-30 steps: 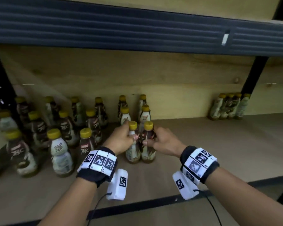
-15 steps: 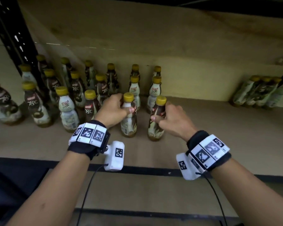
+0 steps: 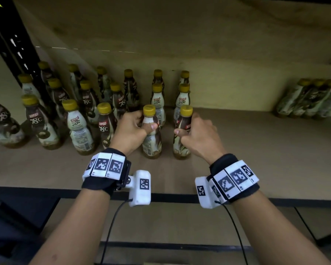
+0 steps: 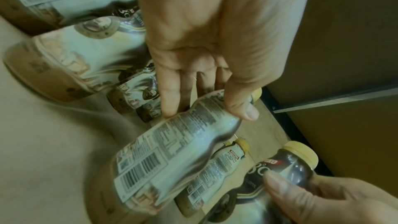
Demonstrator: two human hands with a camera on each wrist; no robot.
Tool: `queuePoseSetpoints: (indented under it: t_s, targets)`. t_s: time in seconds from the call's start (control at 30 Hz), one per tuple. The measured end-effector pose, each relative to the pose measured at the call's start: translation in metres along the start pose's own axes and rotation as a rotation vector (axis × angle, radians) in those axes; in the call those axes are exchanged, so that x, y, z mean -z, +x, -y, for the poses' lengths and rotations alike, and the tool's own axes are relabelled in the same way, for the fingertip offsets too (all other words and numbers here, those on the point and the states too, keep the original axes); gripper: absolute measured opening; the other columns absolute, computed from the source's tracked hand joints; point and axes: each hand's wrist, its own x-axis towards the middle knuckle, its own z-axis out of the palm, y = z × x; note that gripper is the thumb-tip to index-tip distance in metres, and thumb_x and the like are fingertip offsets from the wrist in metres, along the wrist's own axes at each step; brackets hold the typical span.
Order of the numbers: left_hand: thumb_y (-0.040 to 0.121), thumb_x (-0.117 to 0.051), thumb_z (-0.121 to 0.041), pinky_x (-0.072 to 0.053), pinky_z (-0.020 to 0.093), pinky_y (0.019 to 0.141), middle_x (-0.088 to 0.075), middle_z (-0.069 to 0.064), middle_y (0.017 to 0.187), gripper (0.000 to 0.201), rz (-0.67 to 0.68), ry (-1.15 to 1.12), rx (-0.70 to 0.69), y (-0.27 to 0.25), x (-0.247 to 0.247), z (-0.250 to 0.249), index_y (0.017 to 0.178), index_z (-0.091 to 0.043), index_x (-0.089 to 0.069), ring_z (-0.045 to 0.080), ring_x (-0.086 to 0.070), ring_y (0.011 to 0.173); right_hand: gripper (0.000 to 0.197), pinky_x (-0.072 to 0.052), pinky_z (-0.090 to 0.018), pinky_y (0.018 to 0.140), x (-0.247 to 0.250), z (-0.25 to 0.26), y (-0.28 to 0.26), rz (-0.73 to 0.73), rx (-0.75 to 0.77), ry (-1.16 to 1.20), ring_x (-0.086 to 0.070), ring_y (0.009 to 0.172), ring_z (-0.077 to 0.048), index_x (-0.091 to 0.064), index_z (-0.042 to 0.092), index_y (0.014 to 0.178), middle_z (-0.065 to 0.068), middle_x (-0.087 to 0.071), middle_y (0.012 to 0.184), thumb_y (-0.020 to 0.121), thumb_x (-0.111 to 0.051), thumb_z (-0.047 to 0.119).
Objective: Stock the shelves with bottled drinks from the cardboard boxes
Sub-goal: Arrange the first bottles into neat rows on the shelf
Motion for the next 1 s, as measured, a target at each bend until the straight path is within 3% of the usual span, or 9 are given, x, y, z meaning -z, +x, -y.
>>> queuePoseSetpoints:
  t_s: [0.13,0.27,0.4,0.6,0.77,0.9,1.0]
  targets:
    - [0.086,-0.068,-0.01,-0.047,0.033,0.099,-0.066,0.0,0.113,0.032,0.02,0.001,-0.032,0.0,0.0,0.004,0.116,-0.016,-0.06,0.011,-0.061,0.109,0.037,-0.049,-0.04,0.088,-0.003,-0.003,-0.002,-0.025,0.009,0.01,-0.059,0.103,-0.034,-0.05,0.014,0.111,-0.009,-0.065,0.105,0.089,-0.063,0.04]
    - [0.086,-0.067,-0.01,-0.047,0.028,0.098,-0.066,-0.001,0.116,0.034,0.025,0.02,-0.058,0.0,0.001,0.005,0.119,-0.015,-0.059,0.008,-0.06,0.107,0.037,-0.051,-0.045,0.088,-0.006,-0.006,-0.004,-0.043,0.016,0.027,-0.06,0.101,-0.033,-0.051,0.015,0.111,-0.008,-0.066,0.104,0.088,-0.064,0.042]
    - [0.085,-0.069,-0.017,-0.046,0.037,0.103,-0.066,0.0,0.119,0.038,0.031,0.094,-0.06,0.003,0.001,0.006,0.122,-0.016,-0.059,0.013,-0.06,0.112,0.038,-0.051,-0.046,0.088,-0.01,-0.007,-0.004,-0.071,0.012,0.038,-0.062,0.1,-0.033,-0.051,0.017,0.112,-0.007,-0.067,0.104,0.088,-0.063,0.044]
    - [0.083,-0.069,-0.028,-0.048,0.044,0.1,-0.067,-0.002,0.116,0.036,-0.004,0.152,-0.027,0.001,-0.003,0.015,0.117,-0.024,-0.058,0.017,-0.06,0.111,0.036,-0.052,-0.047,0.09,-0.021,-0.014,-0.005,-0.11,-0.019,0.169,-0.064,0.102,-0.026,-0.052,0.025,0.109,0.002,-0.069,0.105,0.085,-0.065,0.049]
    - [0.076,-0.069,-0.03,-0.044,0.046,0.104,-0.06,0.005,0.13,0.063,-0.057,0.054,0.042,-0.003,0.0,0.008,0.134,-0.021,-0.046,0.021,-0.054,0.121,0.048,-0.052,-0.041,0.097,-0.028,-0.019,-0.019,-0.211,-0.009,0.449,-0.062,0.11,-0.013,-0.053,0.022,0.126,0.012,-0.065,0.108,0.084,-0.072,0.038]
    - [0.085,-0.067,-0.026,-0.044,0.039,0.104,-0.057,0.0,0.13,0.055,-0.167,0.083,-0.097,0.002,0.011,-0.026,0.136,-0.019,-0.046,0.017,-0.052,0.122,0.05,-0.051,-0.039,0.099,-0.021,-0.018,-0.023,-0.336,0.032,0.522,-0.061,0.11,-0.011,-0.053,0.015,0.129,0.005,-0.065,0.119,0.086,-0.071,0.034]
    - [0.086,-0.064,-0.025,-0.046,0.032,0.1,-0.062,-0.003,0.12,0.047,-0.104,0.136,-0.219,0.007,0.001,-0.057,0.131,-0.018,-0.051,0.014,-0.057,0.114,0.043,-0.052,-0.035,0.096,-0.007,-0.019,-0.021,-0.395,0.022,0.51,-0.062,0.106,-0.011,-0.056,0.012,0.126,0.002,-0.065,0.117,0.088,-0.07,0.028]
